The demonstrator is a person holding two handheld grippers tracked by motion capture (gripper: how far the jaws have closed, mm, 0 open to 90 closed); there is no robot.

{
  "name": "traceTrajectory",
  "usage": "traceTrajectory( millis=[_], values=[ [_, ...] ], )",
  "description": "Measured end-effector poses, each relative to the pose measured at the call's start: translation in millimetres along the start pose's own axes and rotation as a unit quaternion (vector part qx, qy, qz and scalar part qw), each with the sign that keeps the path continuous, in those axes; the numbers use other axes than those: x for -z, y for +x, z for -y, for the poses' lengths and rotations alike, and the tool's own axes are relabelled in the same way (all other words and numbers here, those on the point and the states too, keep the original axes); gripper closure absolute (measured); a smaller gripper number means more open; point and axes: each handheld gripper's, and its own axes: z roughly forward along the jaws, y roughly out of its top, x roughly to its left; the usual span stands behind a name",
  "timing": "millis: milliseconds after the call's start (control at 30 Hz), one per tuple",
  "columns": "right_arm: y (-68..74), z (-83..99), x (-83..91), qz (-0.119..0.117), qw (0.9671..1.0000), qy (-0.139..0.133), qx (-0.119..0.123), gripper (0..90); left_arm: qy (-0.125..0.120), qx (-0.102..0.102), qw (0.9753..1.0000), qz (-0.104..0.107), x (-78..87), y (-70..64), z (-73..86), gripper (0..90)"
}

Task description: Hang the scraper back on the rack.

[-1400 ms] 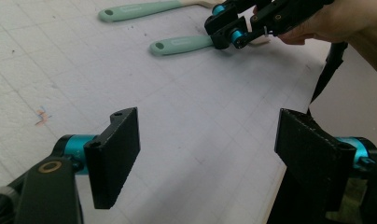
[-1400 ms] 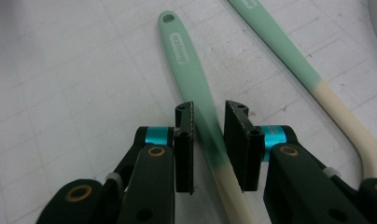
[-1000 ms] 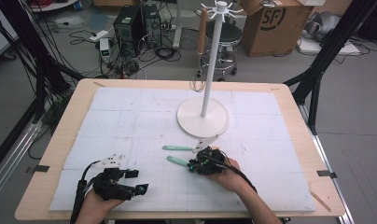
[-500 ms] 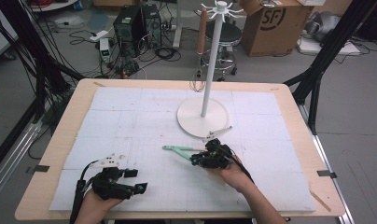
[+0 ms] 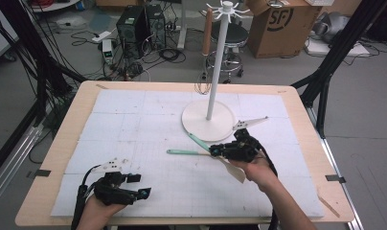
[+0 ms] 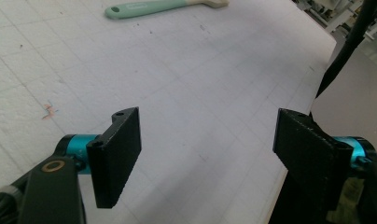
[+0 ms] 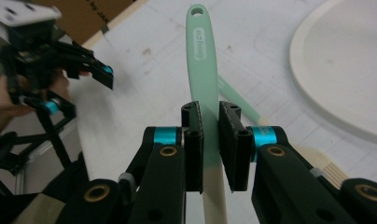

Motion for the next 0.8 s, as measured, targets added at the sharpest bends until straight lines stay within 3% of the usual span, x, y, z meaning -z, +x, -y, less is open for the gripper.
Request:
traceTrajectory(
  millis=[400,800],
  values=[
    [13.3,-50.3,60.2,-0.001,0.9984,-0.057,-0.002,80.6,-0.007,-0.002,1.0,0.001,1.2,-0.9,-2.1,23.9],
    [4.5,-105.0,113.2,0.013,0.9926,-0.12,-0.015,80.6,-0.011,-0.006,0.9999,-0.008,3.4,2.9,-2.1,20.3]
  ],
)
